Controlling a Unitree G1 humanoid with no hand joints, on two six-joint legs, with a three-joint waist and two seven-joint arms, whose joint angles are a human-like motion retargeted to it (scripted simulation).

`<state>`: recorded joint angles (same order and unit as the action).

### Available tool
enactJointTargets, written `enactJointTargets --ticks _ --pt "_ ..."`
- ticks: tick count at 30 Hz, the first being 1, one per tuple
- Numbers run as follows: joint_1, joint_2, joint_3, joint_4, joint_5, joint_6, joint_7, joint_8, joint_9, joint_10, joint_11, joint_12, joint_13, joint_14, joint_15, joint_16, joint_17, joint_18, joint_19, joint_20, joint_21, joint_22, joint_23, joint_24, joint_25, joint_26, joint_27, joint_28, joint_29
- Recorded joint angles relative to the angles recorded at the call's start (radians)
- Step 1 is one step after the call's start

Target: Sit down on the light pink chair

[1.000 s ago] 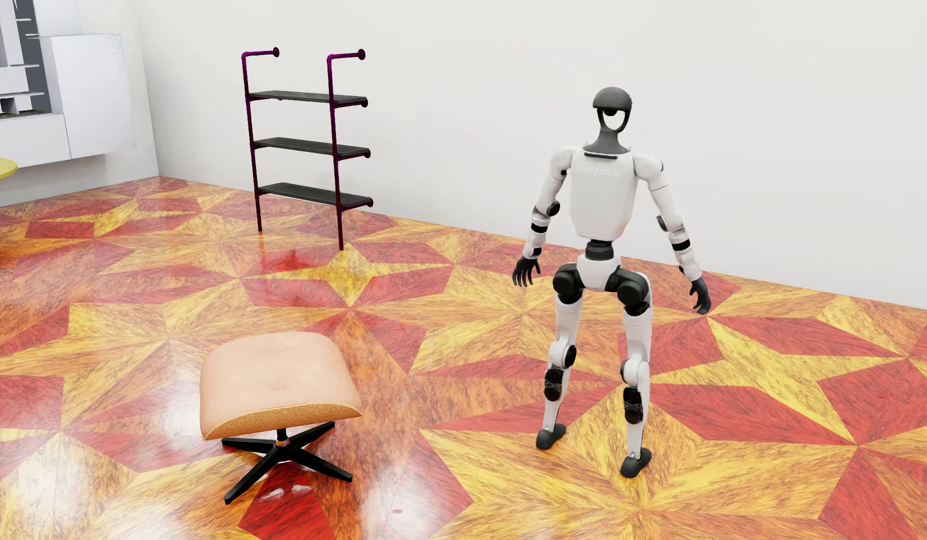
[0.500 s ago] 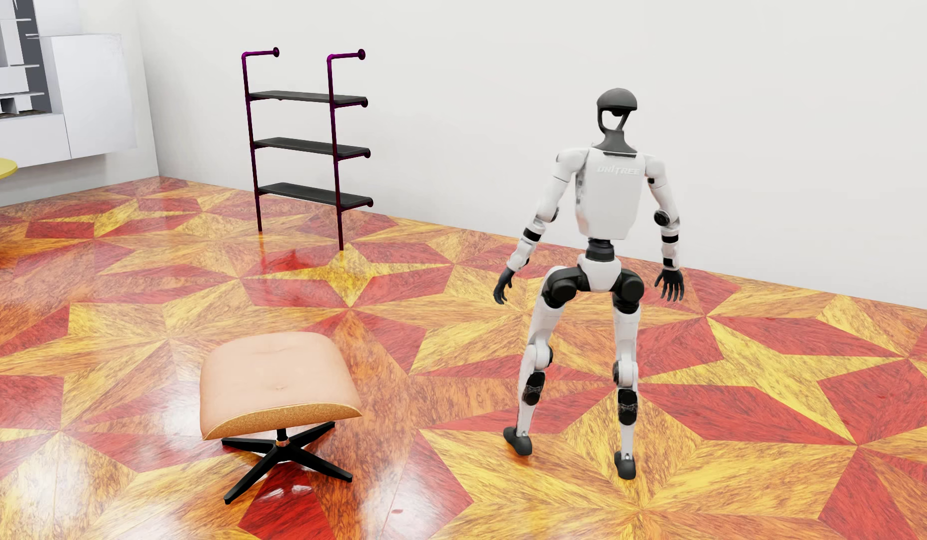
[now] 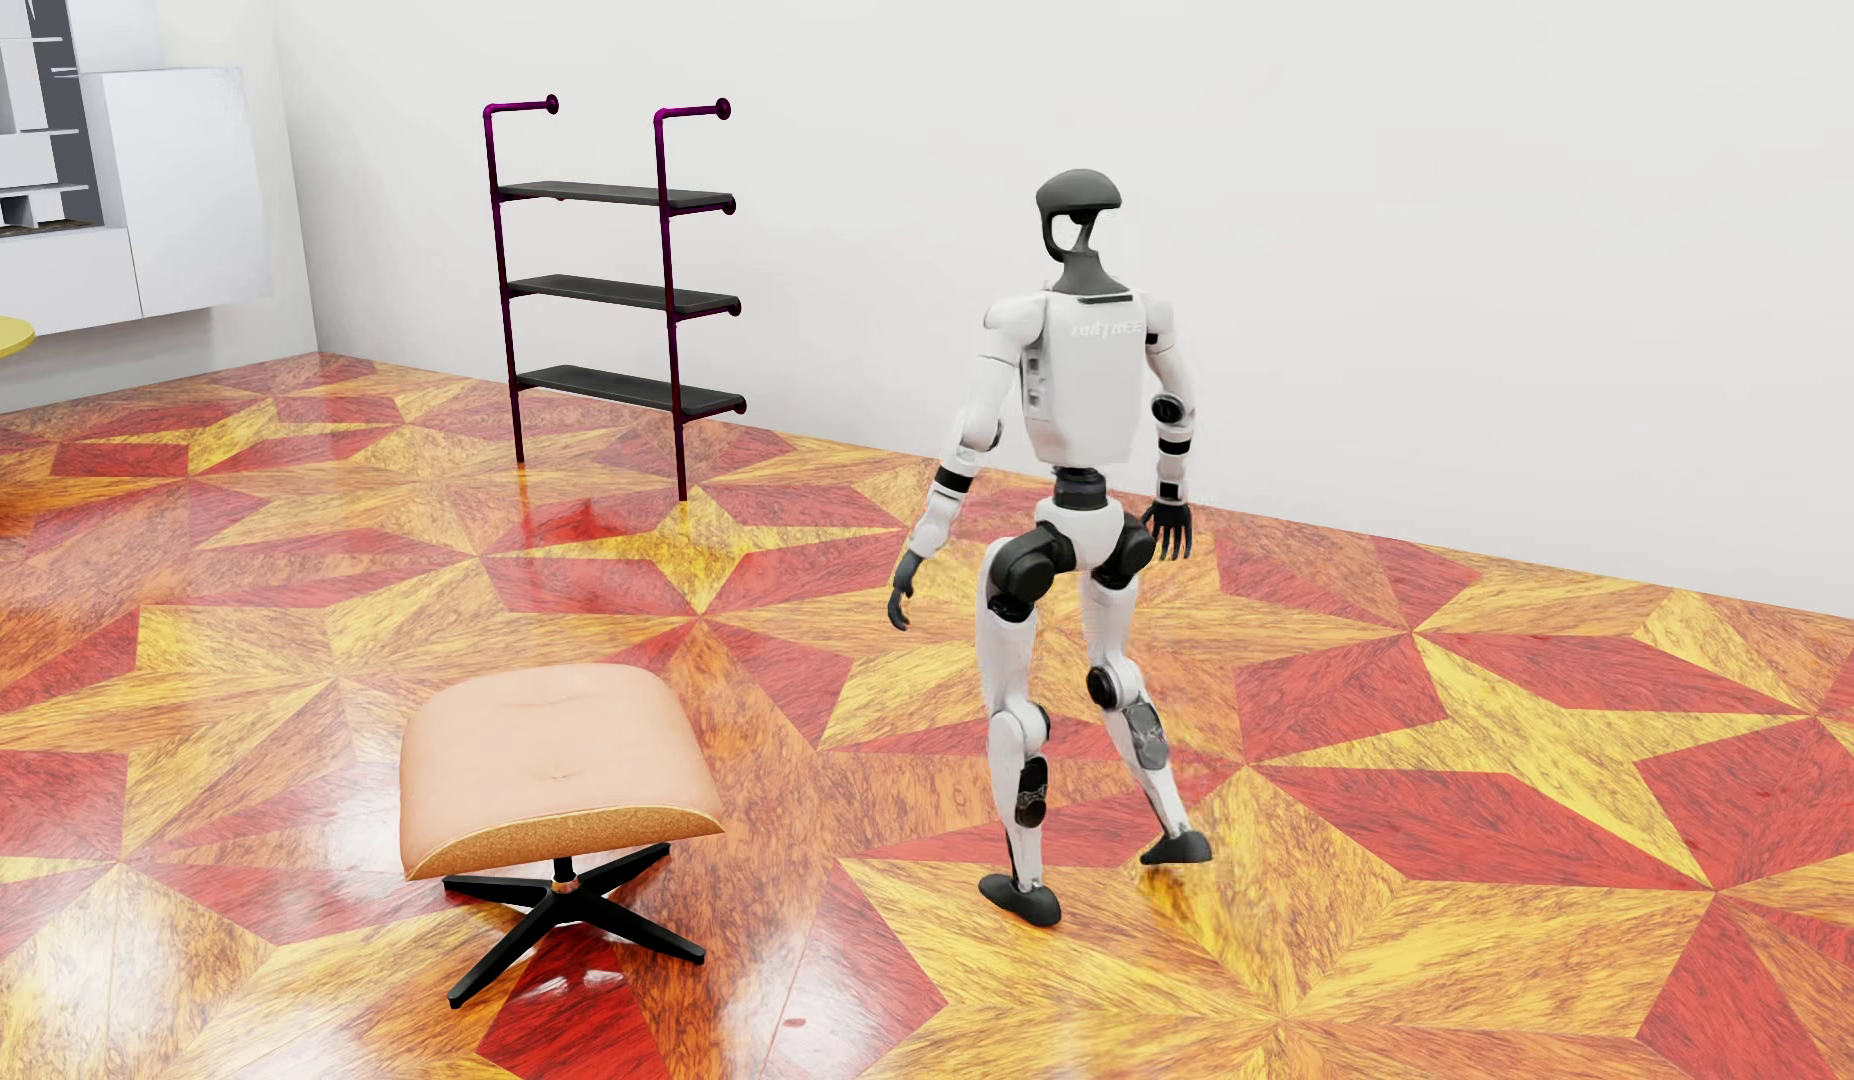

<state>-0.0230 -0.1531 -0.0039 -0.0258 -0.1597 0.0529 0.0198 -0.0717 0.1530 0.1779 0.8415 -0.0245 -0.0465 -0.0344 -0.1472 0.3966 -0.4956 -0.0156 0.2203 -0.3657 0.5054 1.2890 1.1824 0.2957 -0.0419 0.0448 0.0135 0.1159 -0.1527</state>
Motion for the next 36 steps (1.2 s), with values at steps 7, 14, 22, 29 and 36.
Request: enactJointTargets --ticks 7,14,22,29,36 --pt "0.175 -0.201 -0.043 -0.029 0.158 -0.011 0.011 0.014 0.017 -0.043 -0.5 -0.072 0.009 -0.103 -0.001 0.011 -0.004 0.021 -0.036 -0.086 -0.066 -0.064 0.017 0.014 -0.033 -0.008 0.01 -0.011 0.035" --pt "0.078 -0.028 -0.021 0.078 0.201 0.04 0.058 0.002 -0.04 0.593 -0.525 0.001 0.073 0.027 0.127 0.007 -0.014 -0.278 -0.059 -0.054 -0.114 -0.049 0.014 0.029 -0.052 -0.015 0.023 -0.031 0.048" --pt "-0.286 0.118 0.069 0.199 0.064 0.021 -0.081 0.01 -0.008 0.537 -0.534 0.005 0.015 0.015 0.085 0.002 -0.012 -0.113 -0.034 0.002 -0.043 -0.057 -0.052 0.069 -0.054 -0.002 -0.018 0.011 -0.017" --pt "-0.143 -0.052 0.033 0.226 -0.071 0.009 -0.102 0.143 -0.02 0.357 -0.481 0.048 0.004 -0.096 0.233 0.025 0.015 -0.153 0.068 0.033 -0.022 -0.091 -0.092 0.017 -0.069 0.017 0.003 0.074 -0.059" --pt "-0.091 -0.192 -0.001 0.098 0.029 0.01 -0.009 0.115 0.066 0.239 -0.355 -0.019 -0.098 -0.137 0.065 0.024 0.02 -0.077 0.019 0.032 0.108 -0.082 -0.068 -0.022 -0.07 -0.053 -0.022 0.204 -0.089"
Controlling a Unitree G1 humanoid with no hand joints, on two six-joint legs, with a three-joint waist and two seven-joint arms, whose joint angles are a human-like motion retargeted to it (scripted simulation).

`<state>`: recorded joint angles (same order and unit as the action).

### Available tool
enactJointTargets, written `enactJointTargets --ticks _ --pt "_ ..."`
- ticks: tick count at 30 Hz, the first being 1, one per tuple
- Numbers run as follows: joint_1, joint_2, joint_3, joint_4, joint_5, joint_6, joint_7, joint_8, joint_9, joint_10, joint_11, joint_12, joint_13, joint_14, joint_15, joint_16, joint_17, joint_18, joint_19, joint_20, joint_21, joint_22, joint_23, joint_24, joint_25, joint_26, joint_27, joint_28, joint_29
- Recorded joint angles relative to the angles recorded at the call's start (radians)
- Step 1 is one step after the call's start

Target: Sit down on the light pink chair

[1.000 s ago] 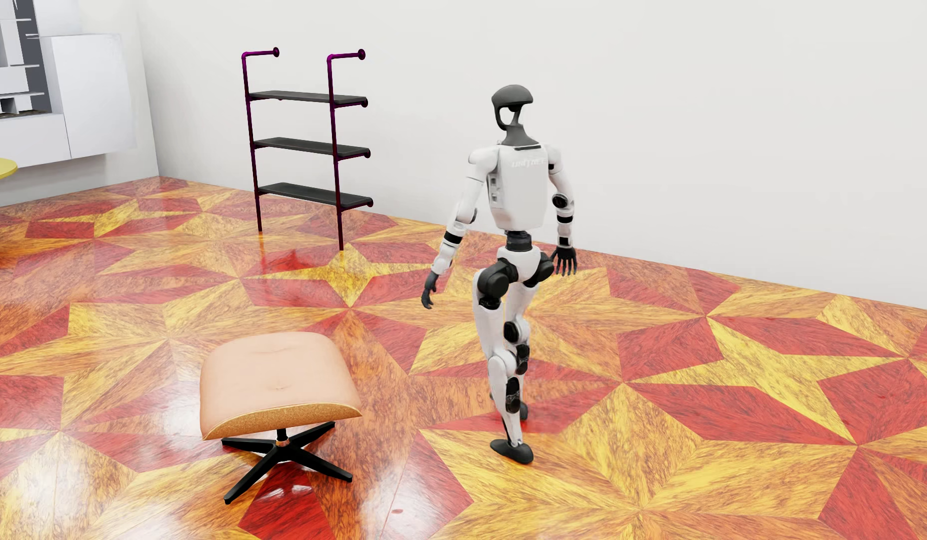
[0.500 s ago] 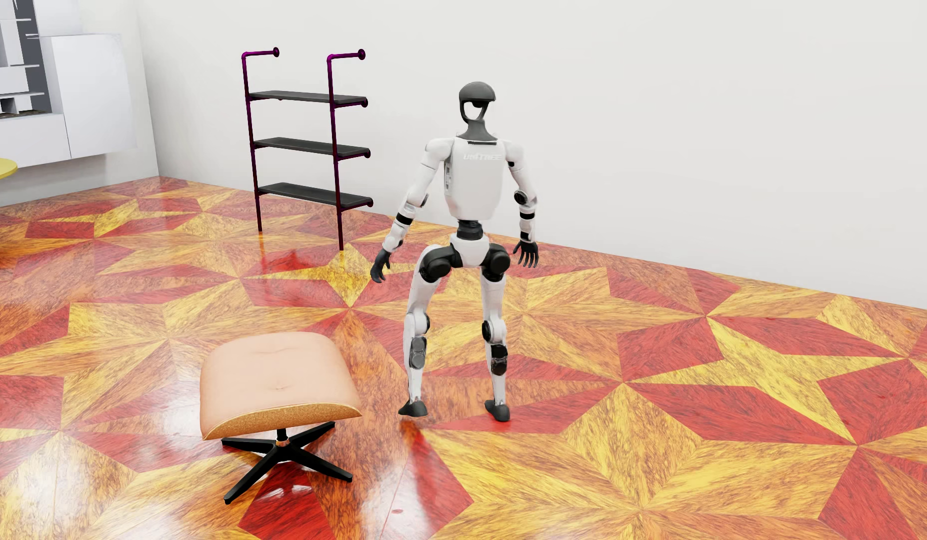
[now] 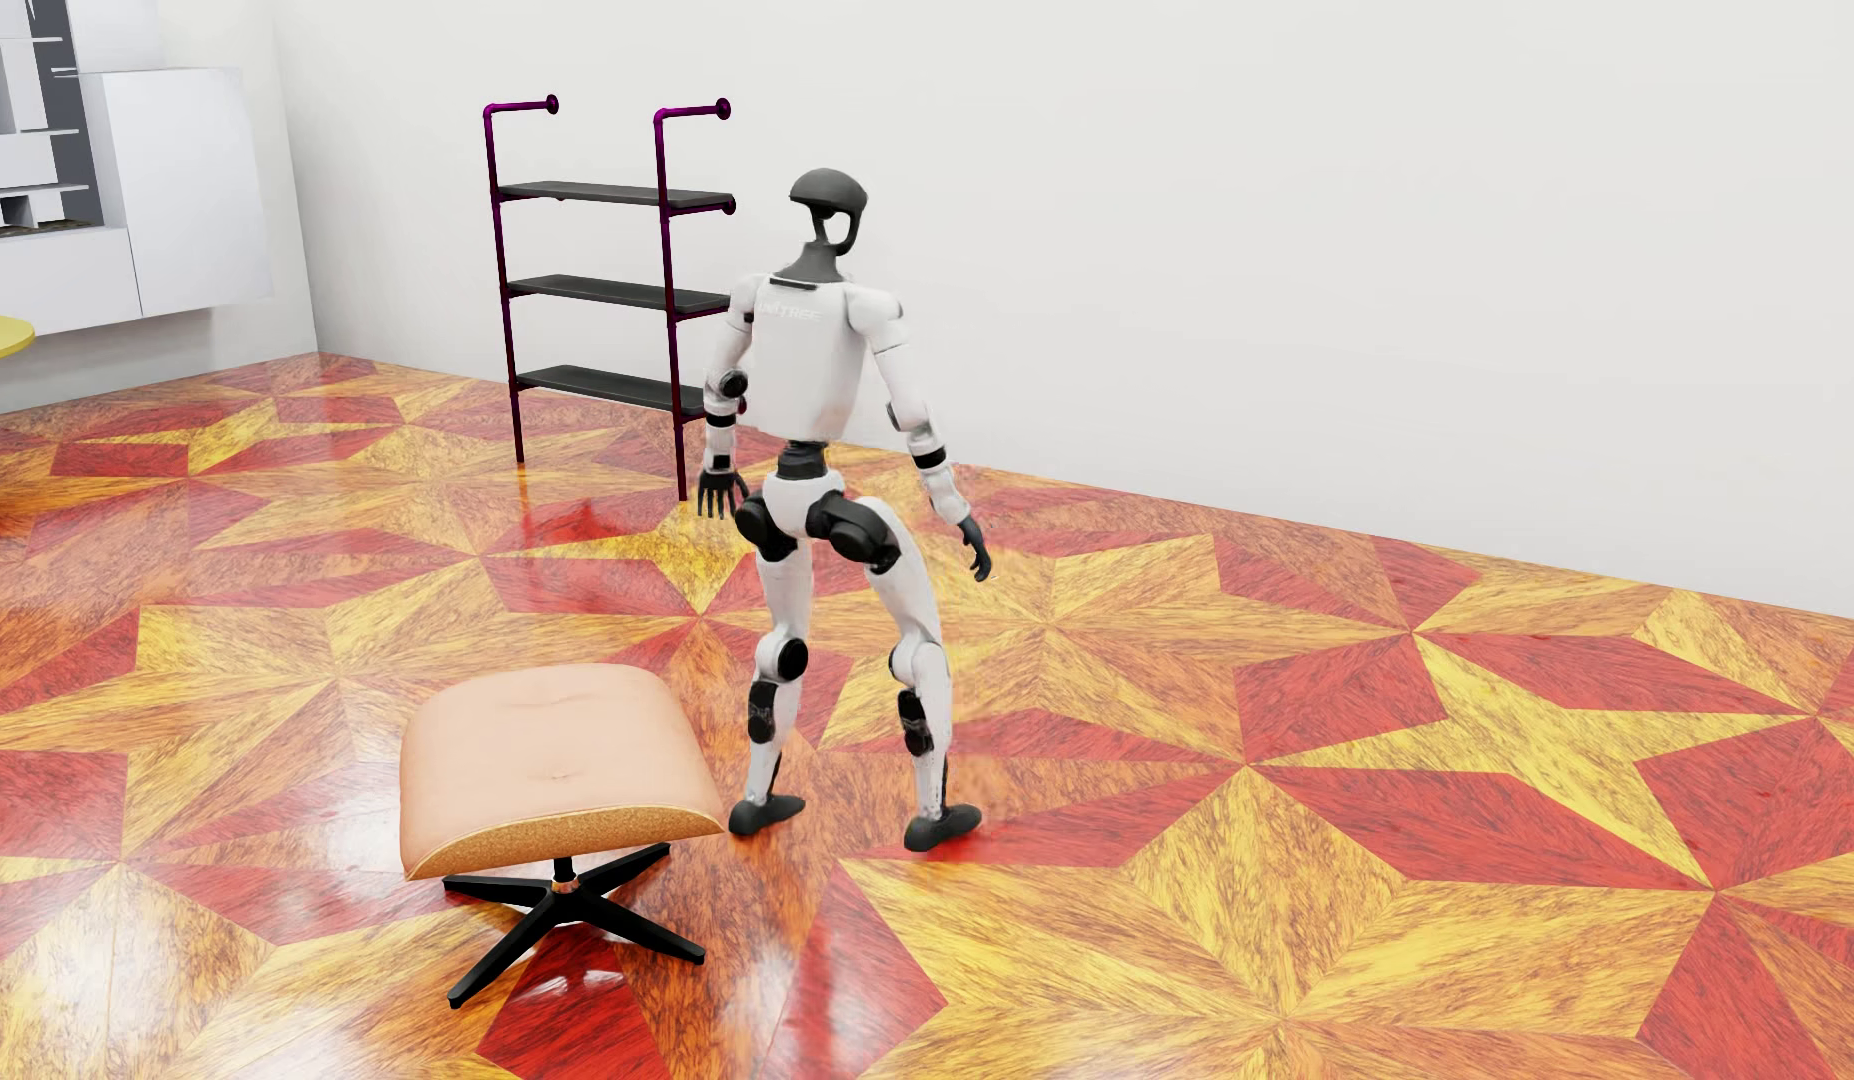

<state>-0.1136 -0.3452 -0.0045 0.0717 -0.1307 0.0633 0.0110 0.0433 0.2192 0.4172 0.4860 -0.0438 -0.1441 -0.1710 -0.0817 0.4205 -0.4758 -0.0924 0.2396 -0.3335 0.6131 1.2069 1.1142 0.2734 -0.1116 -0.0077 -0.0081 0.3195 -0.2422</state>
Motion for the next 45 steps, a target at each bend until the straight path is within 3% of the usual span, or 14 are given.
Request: enactJointTargets --ticks 4,9,12,16,19,23,25,27,28,31,45 --pt "-0.009 0.077 0.0 -0.032 0.07 -0.003 0.036 -0.076 0.014 -0.095 0.133 -0.03 -0.033 0.05 -0.099 -0.029 -0.023 0.034 -0.082 0.012 0.003 0.027 -0.011 0.046 -0.035 0.011 -0.007 -0.074 0.04" --pt "-0.095 0.205 0.023 -0.04 0.105 -0.008 0.042 -0.103 0.017 -0.055 -0.049 -0.065 -0.074 0.045 -0.087 -0.048 -0.031 0.052 -0.097 -0.005 0.008 0.019 -0.001 0.051 -0.036 0.01 0.002 -0.074 0.049" --pt "-0.104 0.242 0.028 -0.038 0.106 -0.039 0.055 -0.105 0.034 -0.035 -0.133 -0.066 -0.091 0.043 -0.084 -0.033 -0.013 0.046 -0.113 -0.014 0.015 -0.001 -0.002 0.048 -0.036 -0.009 0.004 -0.047 0.038" --pt "-0.199 0.209 0.031 0.004 0.136 -0.027 0.035 -0.098 0.061 0.138 -0.101 -0.087 -0.107 0.019 -0.062 -0.022 -0.022 0.048 -0.115 0.0 0.018 -0.035 -0.038 0.062 -0.071 0.005 0.01 -0.075 0.058" --pt "-0.301 0.117 0.034 -0.007 0.136 -0.031 -0.053 -0.077 0.102 0.313 0.047 -0.129 -0.139 -0.013 -0.119 -0.017 -0.031 0.036 -0.102 -0.032 0.022 -0.053 -0.042 0.083 -0.064 0.022 0.018 -0.091 0.043" --pt "-0.381 -0.045 0.026 -0.021 0.122 -0.021 -0.071 -0.054 0.15 0.436 0.228 -0.202 -0.218 -0.013 -0.158 -0.025 -0.049 0.005 -0.08 -0.044 0.058 -0.071 -0.059 0.103 -0.063 0.026 0.019 -0.103 0.04" --pt "-0.408 -0.134 0.01 -0.023 0.128 -0.015 -0.063 -0.034 0.177 0.44 0.337 -0.243 -0.271 -0.077 -0.191 -0.022 -0.043 0.056 -0.105 -0.043 0.072 -0.089 -0.064 0.118 -0.066 0.02 0.002 -0.095 0.025" --pt "-0.509 -0.226 0.006 -0.032 0.127 -0.009 -0.083 -0.014 0.217 0.566 0.459 -0.305 -0.322 -0.107 -0.229 -0.021 -0.044 0.056 -0.112 -0.055 0.083 -0.099 -0.082 0.146 -0.066 0.016 -0.006 -0.113 0.017" --pt "-0.576 -0.296 0.012 -0.024 0.132 -0.024 -0.105 0.001 0.191 0.628 0.523 -0.303 -0.323 -0.127 -0.261 -0.012 -0.026 0.093 -0.126 -0.073 0.031 -0.124 -0.079 0.071 -0.064 0.057 0.013 -0.089 0.041" --pt "-0.706 -0.428 0.01 -0.019 0.128 -0.03 -0.122 0.014 0.22 0.771 0.664 -0.372 -0.387 -0.176 -0.302 -0.003 0.001 0.099 -0.118 -0.087 0.044 -0.142 -0.072 0.072 -0.047 0.066 0.013 -0.084 0.026" --pt "-1.107 -0.817 0.004 -0.021 0.136 -0.037 -0.205 0.071 0.356 1.195 1.063 -0.655 -0.62 -0.252 -0.37 0.01 0.02 0.098 -0.093 -0.21 0.117 -0.146 -0.143 0.067 -0.07 0.091 0.015 -0.084 0.027"
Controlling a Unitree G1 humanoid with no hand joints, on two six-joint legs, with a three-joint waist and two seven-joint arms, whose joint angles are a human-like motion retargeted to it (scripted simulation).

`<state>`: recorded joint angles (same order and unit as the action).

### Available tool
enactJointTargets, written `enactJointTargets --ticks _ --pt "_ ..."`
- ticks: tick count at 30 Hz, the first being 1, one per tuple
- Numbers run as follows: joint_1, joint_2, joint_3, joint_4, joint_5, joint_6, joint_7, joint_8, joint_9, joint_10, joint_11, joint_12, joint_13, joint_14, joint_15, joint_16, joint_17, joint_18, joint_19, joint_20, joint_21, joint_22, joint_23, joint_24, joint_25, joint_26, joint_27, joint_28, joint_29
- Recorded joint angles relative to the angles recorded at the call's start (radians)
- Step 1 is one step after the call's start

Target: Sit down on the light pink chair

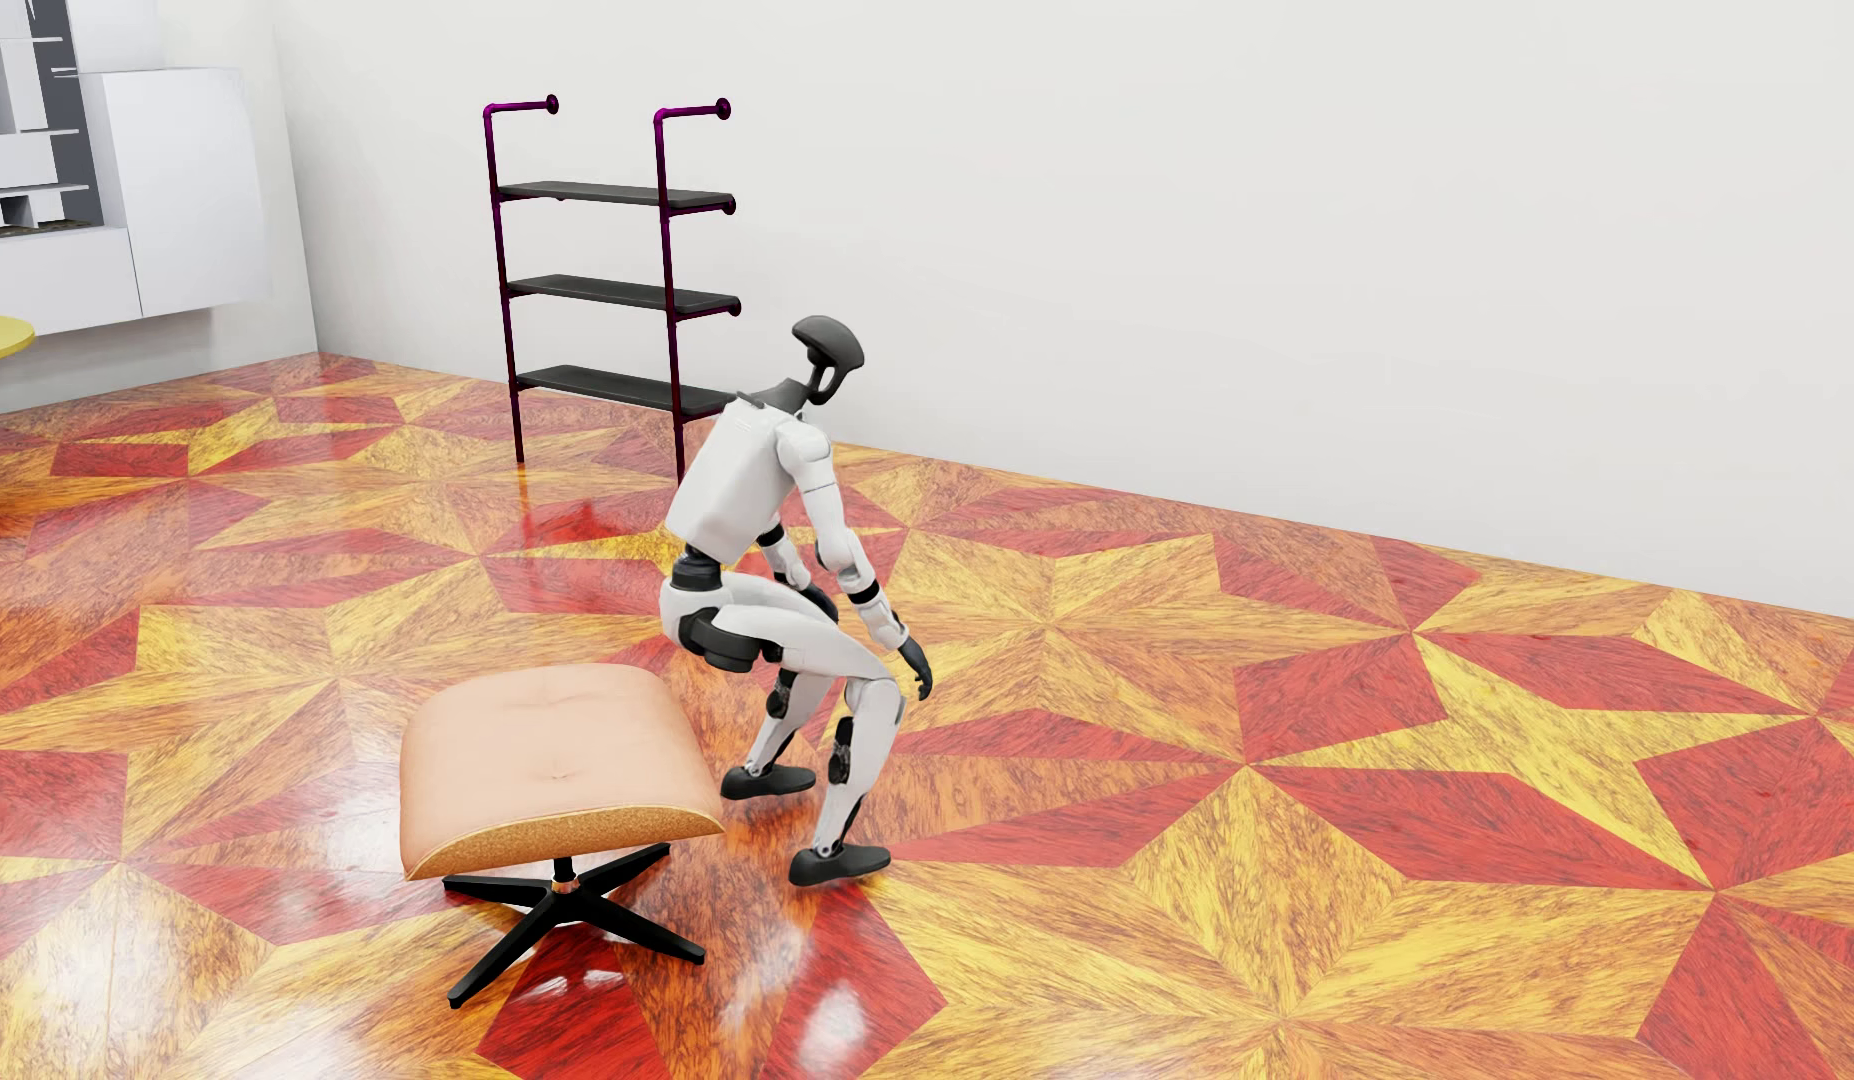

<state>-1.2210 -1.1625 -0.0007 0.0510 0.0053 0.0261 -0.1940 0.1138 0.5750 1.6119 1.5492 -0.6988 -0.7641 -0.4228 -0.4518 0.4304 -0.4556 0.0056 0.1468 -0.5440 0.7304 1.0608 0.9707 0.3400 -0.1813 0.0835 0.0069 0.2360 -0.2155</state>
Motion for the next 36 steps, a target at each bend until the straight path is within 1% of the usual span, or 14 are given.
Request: enactJointTargets --ticks 3,5,11,13,15,17,19,20,22,26,27,30,33,36 --pt "-0.063 -0.061 0.001 -0.017 0.01 0.005 -0.02 0.008 0.038 0.062 0.057 -0.069 -0.058 0.005 0.002 -0.005 0.005 0.016 0.008 -0.024 0.031 0.011 0.001 -0.022 0.007 0.002 -0.001 0.02 -0.015" --pt "-0.088 -0.089 -0.001 -0.012 0.007 0.009 -0.023 0.013 0.056 0.091 0.086 -0.093 -0.081 0.015 0.012 -0.009 0.014 0.008 0.014 -0.026 0.051 0.012 -0.003 -0.024 0.005 0.003 0.001 0.023 -0.021" --pt "-0.072 -0.082 0.002 -0.014 -0.012 0.015 -0.018 0.015 0.059 0.162 0.157 -0.046 -0.007 0.055 0.081 -0.038 0.035 0.017 0.034 -0.01 0.027 0.004 -0.029 -0.008 -0.005 0.01 0.006 0.002 -0.023" --pt "-0.058 -0.072 -0.001 -0.017 -0.009 0.016 -0.017 0.016 0.049 0.175 0.171 -0.016 0.032 0.059 0.098 -0.044 0.037 0.019 0.025 -0.002 0.023 -0.007 -0.023 -0.014 -0.015 0.01 0.016 -0.026 0.006" --pt "-0.046 -0.063 -0.003 -0.016 -0.012 0.015 -0.014 0.017 0.037 0.189 0.189 0.016 0.07 0.059 0.101 -0.047 0.035 0.015 0.016 0.01 0.022 -0.034 -0.012 -0.005 -0.031 0.007 0.027 -0.049 0.019" --pt "-0.034 -0.053 -0.004 -0.021 -0.019 0.015 -0.012 0.018 0.021 0.203 0.211 0.046 0.098 0.055 0.101 -0.044 0.041 0.018 0.012 0.012 0.015 -0.067 0.008 0.018 -0.026 0.014 0.039 -0.103 0.047" --pt "-0.023 -0.046 -0.001 -0.024 -0.018 0.008 -0.01 0.02 0.004 0.216 0.231 0.068 0.118 0.053 0.099 -0.048 0.053 0.018 0.002 0.012 0.008 -0.075 0.032 0.027 -0.018 0.023 0.051 -0.142 0.067" --pt "-0.018 -0.042 0.002 -0.025 -0.021 0.007 -0.01 0.021 -0.003 0.222 0.239 0.076 0.133 0.053 0.1 -0.057 0.057 0.018 -0.001 0.015 0.011 -0.07 0.036 0.025 -0.017 0.025 0.052 -0.149 0.062" --pt "-0.007 -0.027 0.004 -0.024 -0.016 0.006 -0.006 0.021 -0.01 0.233 0.252 0.085 0.145 0.058 0.102 -0.076 0.066 0.016 -0.022 0.032 0.011 -0.048 0.053 0.009 0.005 0.032 0.058 -0.144 0.051" --pt "0.016 -0.005 0.007 -0.022 -0.023 0.0 -0.001 0.021 -0.019 0.256 0.282 0.099 0.166 0.061 0.103 -0.082 0.077 0.011 -0.028 0.04 -0.009 0.01 0.101 -0.021 0.05 0.026 0.05 -0.099 0.006" --pt "0.019 -0.003 0.006 -0.025 -0.025 0.002 0.0 0.022 -0.021 0.261 0.29 0.099 0.158 0.063 0.104 -0.082 0.079 0.011 -0.019 0.051 -0.018 0.028 0.125 -0.039 0.08 0.026 0.052 -0.084 0.003" --pt "0.028 0.005 0.008 -0.029 -0.025 0.005 0.0 0.022 -0.022 0.271 0.3 0.099 0.161 0.066 0.109 -0.078 0.074 0.014 -0.024 0.062 -0.025 0.083 0.164 -0.085 0.11 0.025 0.056 -0.059 0.002" --pt "0.038 0.017 0.009 -0.029 -0.021 0.006 0.004 0.022 -0.028 0.275 0.301 0.108 0.178 0.068 0.115 -0.08 0.077 0.021 -0.032 0.053 -0.04 0.14 0.192 -0.087 0.124 0.051 0.068 -0.08 0.014" --pt "0.045 0.026 0.007 -0.029 -0.016 0.005 0.003 0.022 -0.035 0.281 0.304 0.117 0.194 0.071 0.117 -0.091 0.084 0.022 -0.039 0.056 -0.049 0.192 0.222 -0.105 0.139 0.069 0.074 -0.114 0.03"
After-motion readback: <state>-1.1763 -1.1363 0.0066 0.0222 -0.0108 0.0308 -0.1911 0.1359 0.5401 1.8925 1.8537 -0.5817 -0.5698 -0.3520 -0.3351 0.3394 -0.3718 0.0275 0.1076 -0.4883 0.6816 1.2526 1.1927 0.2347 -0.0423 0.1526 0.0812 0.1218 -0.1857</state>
